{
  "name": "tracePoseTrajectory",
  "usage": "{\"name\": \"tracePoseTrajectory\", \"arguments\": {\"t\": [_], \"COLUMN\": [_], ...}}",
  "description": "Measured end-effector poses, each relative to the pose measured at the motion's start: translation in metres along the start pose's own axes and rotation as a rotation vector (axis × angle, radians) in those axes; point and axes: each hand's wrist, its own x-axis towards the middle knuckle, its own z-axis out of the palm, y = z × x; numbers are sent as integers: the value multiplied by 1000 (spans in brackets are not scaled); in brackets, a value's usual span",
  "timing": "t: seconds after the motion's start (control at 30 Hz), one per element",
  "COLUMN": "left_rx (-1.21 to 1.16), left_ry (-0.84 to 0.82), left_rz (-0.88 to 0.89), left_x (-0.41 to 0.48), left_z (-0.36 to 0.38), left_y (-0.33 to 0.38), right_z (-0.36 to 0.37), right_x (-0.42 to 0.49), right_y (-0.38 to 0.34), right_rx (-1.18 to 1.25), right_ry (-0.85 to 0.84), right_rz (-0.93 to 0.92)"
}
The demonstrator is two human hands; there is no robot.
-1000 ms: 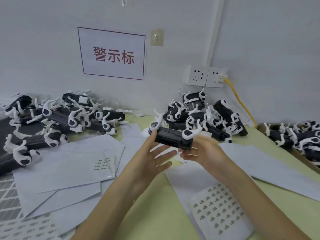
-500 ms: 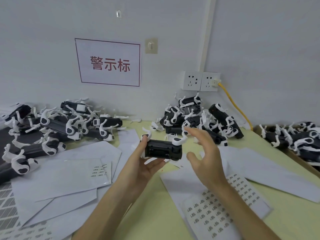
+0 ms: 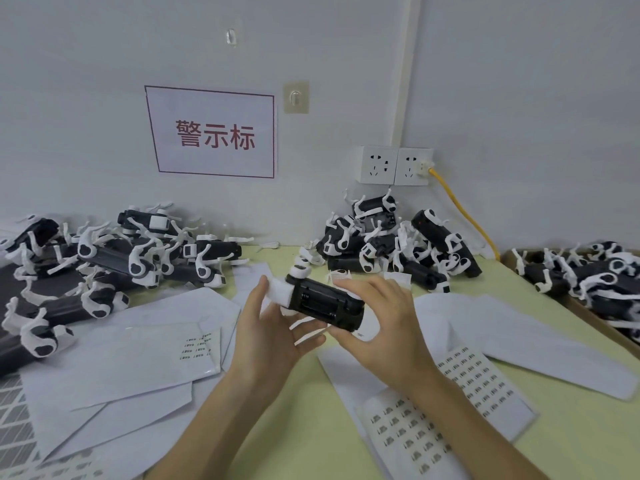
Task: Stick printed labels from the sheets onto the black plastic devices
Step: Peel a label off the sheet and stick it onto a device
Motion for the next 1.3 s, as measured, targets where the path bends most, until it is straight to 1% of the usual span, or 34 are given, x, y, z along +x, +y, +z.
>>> {"name": "tracePoseTrajectory", "arguments": {"t": [0.1,0.33,0.43,0.53,0.63,0.73,0.87,0.97,1.13,1.23,1.3], "left_rx": [19,24,44,73,139,134,171,72,-141,-188,-202], "left_ry": [-36,-251,-293,-294,-308,-313,-304,-309,-292,-277,-308], "left_rz": [5,-2,-14,-19,4,2,18,-9,-23,-21,-22], "left_x": [-1,-4,-5,-4,-1,0,1,-2,-5,-5,-5], "left_z": [-1,8,12,13,10,8,6,7,6,5,7], "left_y": [-1,2,1,-2,-3,-1,-4,-3,2,5,5], "right_z": [0,-3,-6,-10,-10,-6,-1,0,-2,-3,-3], "right_x": [1,1,1,2,3,2,0,0,0,0,0], "right_y": [1,0,1,2,2,0,0,0,0,-2,-2], "right_rx": [122,403,477,520,514,435,377,382,388,375,356], "right_ry": [-11,-105,-142,-229,-279,-219,-189,-156,-141,-131,-87], "right_rz": [70,258,303,324,330,291,174,134,144,136,152]}}
